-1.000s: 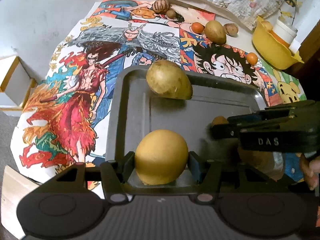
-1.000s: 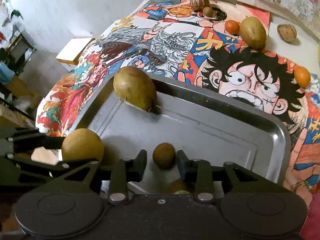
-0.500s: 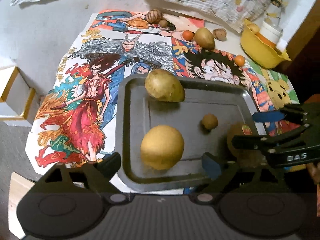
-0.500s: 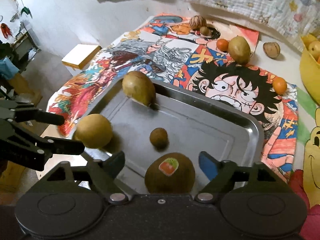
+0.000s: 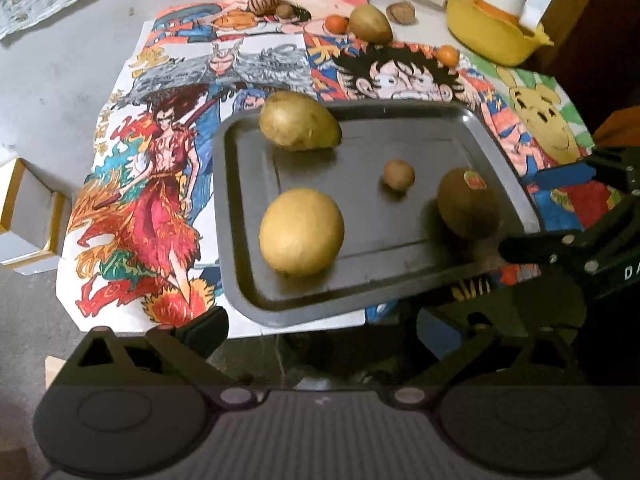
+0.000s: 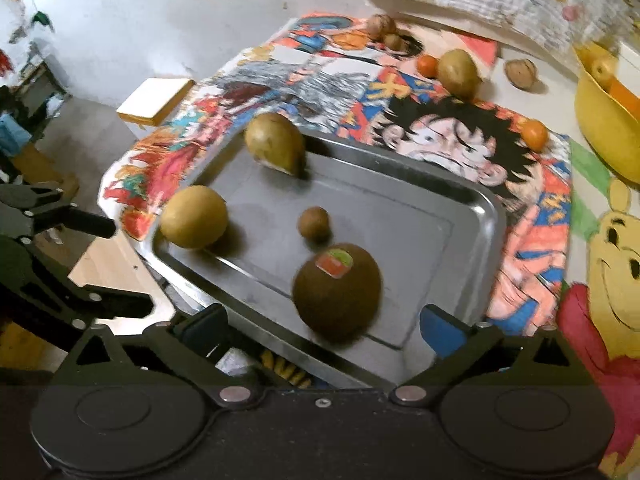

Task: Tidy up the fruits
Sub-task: 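Move both tools back toward the fruit pile and yellow bowl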

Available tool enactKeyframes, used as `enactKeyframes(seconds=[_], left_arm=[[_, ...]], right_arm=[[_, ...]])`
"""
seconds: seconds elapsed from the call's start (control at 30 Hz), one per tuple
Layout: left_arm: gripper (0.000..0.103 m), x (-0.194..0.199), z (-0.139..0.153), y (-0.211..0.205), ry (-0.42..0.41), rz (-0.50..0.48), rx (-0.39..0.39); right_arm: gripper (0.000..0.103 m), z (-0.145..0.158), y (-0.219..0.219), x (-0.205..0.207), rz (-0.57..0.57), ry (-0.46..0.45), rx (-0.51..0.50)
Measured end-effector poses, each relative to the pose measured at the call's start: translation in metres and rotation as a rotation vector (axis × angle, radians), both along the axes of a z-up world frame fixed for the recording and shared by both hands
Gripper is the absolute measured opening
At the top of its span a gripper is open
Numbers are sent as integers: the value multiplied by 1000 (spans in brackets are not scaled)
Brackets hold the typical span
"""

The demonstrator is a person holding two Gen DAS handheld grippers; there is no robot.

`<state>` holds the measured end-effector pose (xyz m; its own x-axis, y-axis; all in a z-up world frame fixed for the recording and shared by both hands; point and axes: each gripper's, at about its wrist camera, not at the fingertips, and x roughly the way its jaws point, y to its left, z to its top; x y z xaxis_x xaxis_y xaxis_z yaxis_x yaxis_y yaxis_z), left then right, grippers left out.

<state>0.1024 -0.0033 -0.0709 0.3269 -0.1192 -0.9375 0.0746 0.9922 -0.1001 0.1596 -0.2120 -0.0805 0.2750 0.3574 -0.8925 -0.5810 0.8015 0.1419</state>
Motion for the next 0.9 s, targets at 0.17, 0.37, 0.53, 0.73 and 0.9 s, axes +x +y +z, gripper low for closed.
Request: enactKeyframes(seconds=[0.17, 0.37, 0.53, 0.73, 0.9], left_arm=[[102, 6, 4, 2, 20, -18, 2], [102, 24, 17, 10, 5, -36, 27], [102, 50, 24, 19, -13, -42, 34], [102, 97, 35, 28, -52, -108, 64], [102, 149, 40, 35, -77, -143, 59]], right_arm=[[102, -6, -25, 10, -151, 63, 15], [102, -2, -52, 21, -320, 37, 44], [102, 2, -62, 40, -417, -27, 56], [102, 6, -62, 72, -484, -101, 62], [102, 5, -55, 98, -502, -132, 38]])
